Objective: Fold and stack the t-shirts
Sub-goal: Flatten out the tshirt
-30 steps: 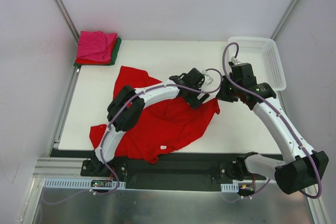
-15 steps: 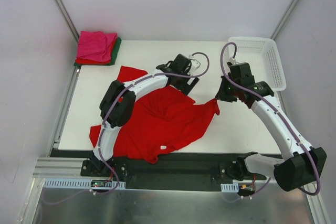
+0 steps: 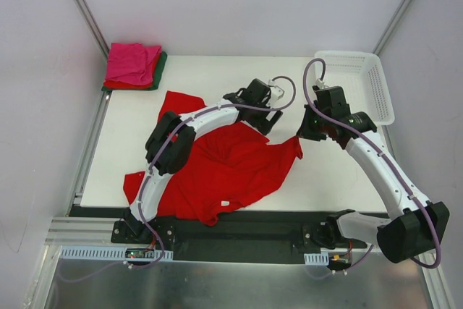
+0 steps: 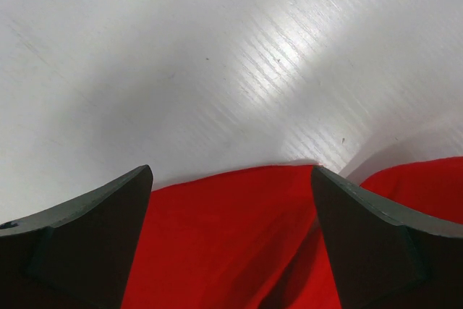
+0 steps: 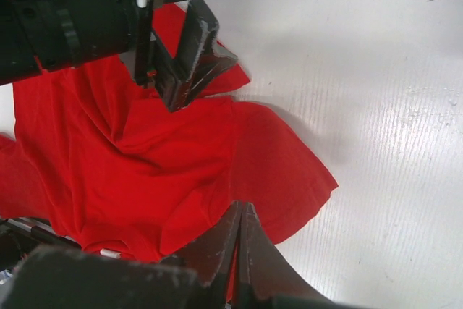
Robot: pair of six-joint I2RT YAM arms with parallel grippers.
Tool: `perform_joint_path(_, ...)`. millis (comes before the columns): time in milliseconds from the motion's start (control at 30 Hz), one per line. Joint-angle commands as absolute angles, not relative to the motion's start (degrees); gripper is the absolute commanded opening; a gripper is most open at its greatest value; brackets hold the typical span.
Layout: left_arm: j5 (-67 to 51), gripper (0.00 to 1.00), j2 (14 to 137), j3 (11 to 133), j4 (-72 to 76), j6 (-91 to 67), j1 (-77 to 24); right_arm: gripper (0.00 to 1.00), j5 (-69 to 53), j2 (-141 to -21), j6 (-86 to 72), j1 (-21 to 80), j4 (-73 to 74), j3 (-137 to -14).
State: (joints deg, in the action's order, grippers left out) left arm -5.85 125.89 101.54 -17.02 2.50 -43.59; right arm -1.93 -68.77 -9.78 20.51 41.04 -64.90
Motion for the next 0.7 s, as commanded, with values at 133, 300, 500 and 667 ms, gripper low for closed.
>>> perform_joint_path(133,-6.8,0.91,127.4,101.3,-14.4,0.5,-45.5,0.01,-1.1,-68.3,-9.0,20.7,41.9,-66.7)
perform_joint_path(300,-6.8,0.91,127.3,101.1,-14.2,0.3,-46.3,0.01,-1.3,-68.3,-9.0,20.7,41.8,-66.7)
perform_joint_path(500,-5.4,0.91,127.5,99.7,-13.6,0.4,-47.9,0.01,-1.4,-67.9,-9.1,20.7,41.8,-66.4)
perform_joint_path(667,-3.8,0.9,128.0,98.5,-13.0,0.8,-48.7,0.01,-1.7,-67.7,-9.2,20.7,41.8,-66.4)
